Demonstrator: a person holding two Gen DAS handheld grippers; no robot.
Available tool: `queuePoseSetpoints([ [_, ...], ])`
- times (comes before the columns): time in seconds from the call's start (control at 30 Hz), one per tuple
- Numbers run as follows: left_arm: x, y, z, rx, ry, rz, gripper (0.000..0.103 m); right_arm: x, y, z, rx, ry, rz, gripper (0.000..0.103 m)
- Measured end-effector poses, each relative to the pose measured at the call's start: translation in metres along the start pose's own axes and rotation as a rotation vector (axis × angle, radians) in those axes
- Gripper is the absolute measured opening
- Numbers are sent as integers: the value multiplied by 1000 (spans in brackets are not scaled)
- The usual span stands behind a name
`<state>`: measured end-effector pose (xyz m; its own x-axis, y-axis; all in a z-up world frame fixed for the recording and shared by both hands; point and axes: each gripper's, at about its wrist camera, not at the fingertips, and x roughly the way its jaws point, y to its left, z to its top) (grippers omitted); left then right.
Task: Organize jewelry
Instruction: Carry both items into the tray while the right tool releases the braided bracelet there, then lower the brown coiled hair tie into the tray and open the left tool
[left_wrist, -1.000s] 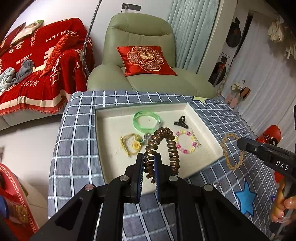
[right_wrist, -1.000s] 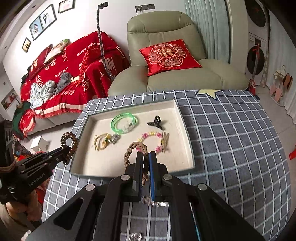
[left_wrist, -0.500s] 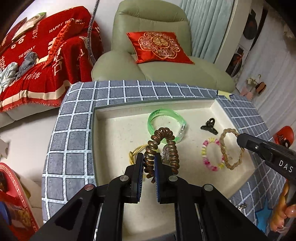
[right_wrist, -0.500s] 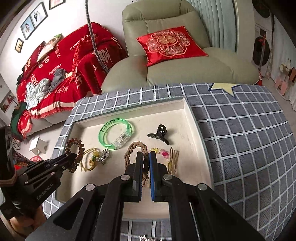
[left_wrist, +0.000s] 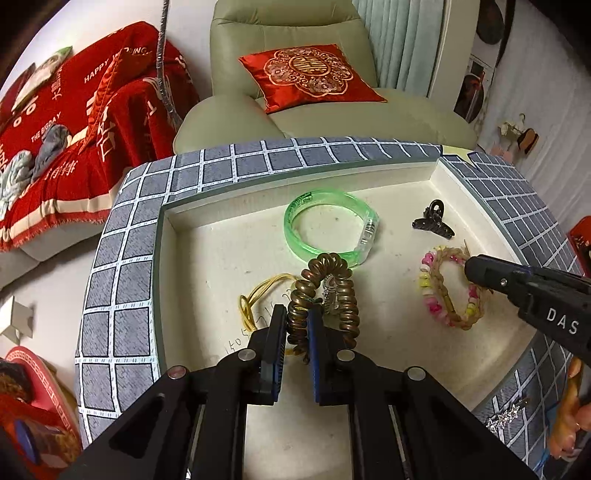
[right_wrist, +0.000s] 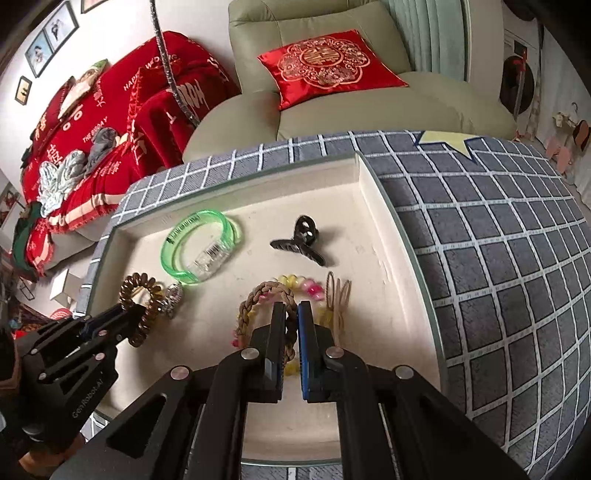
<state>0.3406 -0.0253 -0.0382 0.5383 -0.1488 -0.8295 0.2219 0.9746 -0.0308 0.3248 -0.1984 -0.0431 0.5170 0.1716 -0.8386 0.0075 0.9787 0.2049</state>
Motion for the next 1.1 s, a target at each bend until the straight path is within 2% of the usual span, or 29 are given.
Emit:
queuePoseSetpoints([
  [0.2,-1,-6,-2,30,-12,39,28,1,-1,-4,5,10,4,8],
  [0.43,0,-8,-3,26,-9,39,28,2,-2,-5,15,27,3,8],
  [0.5,0,-8,-3,21,-8,42,28,0,-4,-5,28,26,15,12],
  [0.53,0,-7,-3,17,-7,43,28,-1,-6,-5,37,25,25,26],
  [0.57,0,-7,-3,14,-7,42,28,-2,-7,-4,44,24,33,52],
  [0.6,-1,-6,-4,12,-7,41,28,-3,-8,-4,48,18,40,62],
  [0.63,-1,-6,-4,10,-11,42,28,-7,-8,-4,50,-1,41,68],
  [0.87,-7,-2,-4,-4,-37,39,28,-35,-6,-6,56,-68,70,68],
  [1.1,-2,2,-6,-20,-13,37,28,-48,-8,-14,67,-73,74,68],
])
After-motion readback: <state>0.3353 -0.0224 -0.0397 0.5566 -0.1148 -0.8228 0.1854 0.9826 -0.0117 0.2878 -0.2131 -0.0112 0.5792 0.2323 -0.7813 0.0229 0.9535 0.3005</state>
